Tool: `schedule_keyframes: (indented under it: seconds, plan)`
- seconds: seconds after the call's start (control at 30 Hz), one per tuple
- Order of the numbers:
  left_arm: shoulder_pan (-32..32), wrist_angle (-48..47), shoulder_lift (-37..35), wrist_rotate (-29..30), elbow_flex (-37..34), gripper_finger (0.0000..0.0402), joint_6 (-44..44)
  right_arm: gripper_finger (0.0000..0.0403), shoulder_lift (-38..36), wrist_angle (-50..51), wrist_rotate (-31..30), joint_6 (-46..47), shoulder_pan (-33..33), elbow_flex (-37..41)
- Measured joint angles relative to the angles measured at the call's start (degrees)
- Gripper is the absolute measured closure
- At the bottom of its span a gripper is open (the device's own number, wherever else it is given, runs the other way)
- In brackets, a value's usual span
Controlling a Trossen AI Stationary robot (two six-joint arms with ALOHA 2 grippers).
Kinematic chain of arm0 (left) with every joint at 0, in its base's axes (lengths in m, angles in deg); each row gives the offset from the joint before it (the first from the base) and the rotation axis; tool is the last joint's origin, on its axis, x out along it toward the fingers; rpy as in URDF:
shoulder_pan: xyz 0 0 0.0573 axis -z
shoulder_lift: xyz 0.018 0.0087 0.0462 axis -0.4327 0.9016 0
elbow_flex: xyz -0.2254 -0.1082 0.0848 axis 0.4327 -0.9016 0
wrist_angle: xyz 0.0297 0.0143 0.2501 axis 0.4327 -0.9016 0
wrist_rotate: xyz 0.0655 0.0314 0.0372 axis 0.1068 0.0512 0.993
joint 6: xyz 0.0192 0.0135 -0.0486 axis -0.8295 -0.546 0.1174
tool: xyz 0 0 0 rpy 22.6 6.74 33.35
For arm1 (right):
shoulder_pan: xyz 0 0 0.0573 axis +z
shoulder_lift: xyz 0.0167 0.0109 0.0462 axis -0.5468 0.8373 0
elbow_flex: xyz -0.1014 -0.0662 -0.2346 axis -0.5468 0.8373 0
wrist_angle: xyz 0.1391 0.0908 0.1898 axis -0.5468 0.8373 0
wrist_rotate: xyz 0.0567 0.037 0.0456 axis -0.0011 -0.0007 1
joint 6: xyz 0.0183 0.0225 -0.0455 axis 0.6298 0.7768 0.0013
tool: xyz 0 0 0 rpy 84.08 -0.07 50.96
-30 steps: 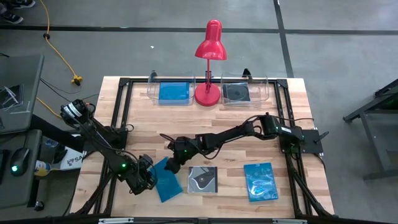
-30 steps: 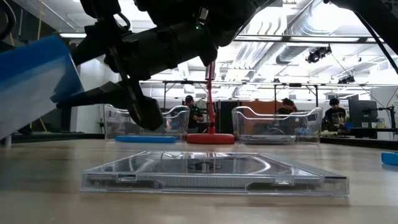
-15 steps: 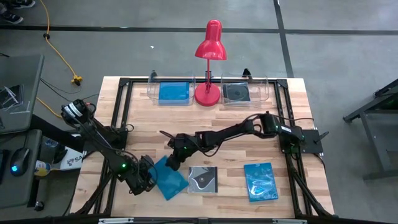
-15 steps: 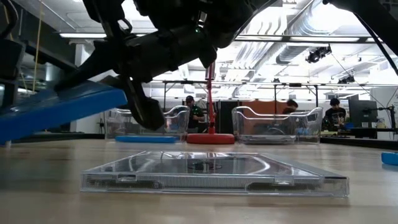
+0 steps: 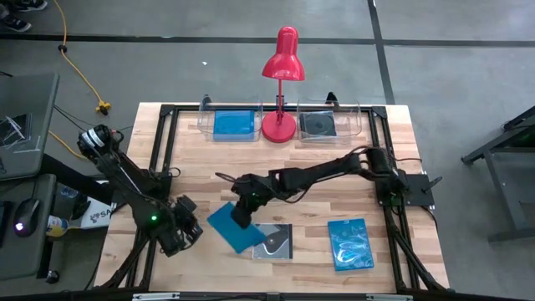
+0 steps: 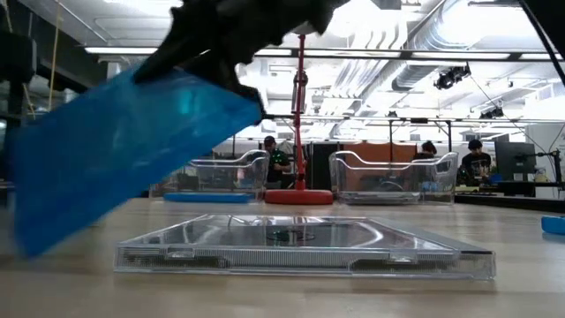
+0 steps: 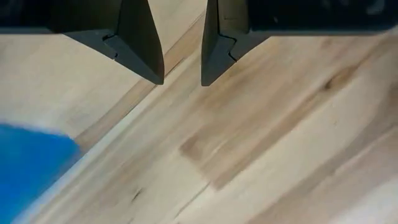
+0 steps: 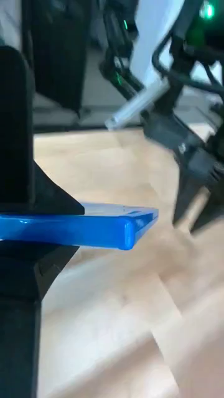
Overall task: Pick & place jewel cases by type
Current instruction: Put the left blue cd case into the left transparent bin
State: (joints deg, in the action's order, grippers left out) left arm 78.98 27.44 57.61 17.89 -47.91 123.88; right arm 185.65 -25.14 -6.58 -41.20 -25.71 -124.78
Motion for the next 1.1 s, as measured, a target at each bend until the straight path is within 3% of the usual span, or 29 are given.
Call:
schedule_keyframes:
  seconds: [0.2,0.37,0.7,0.93,1.1]
  plan:
    - [-0.1,1.8,-2.0,8.9,0.2,0.0296,-1.9,0.0387,-6.3,6.0,-7.6,-3.2,0.1,0.0]
    - [-0.1,5.4,-2.2,17.6,0.2,0.0296,-5.9,0.0388,-10.1,8.0,-9.4,-4.2,0.1,0.0]
    - [-0.1,5.2,-4.9,19.7,0.2,0.0296,-15.8,0.0389,-14.3,17.8,-6.1,-5.7,3.0,0.0]
    - [-0.1,10.9,-14.4,24.1,0.2,0.0296,-32.7,0.039,-14.4,20.0,-5.3,-5.6,6.3,0.0]
    - [-0.1,24.8,-19.7,20.5,0.2,0.0296,-53.5,0.0387,-14.4,18.8,-6.9,-5.8,7.3,0.0]
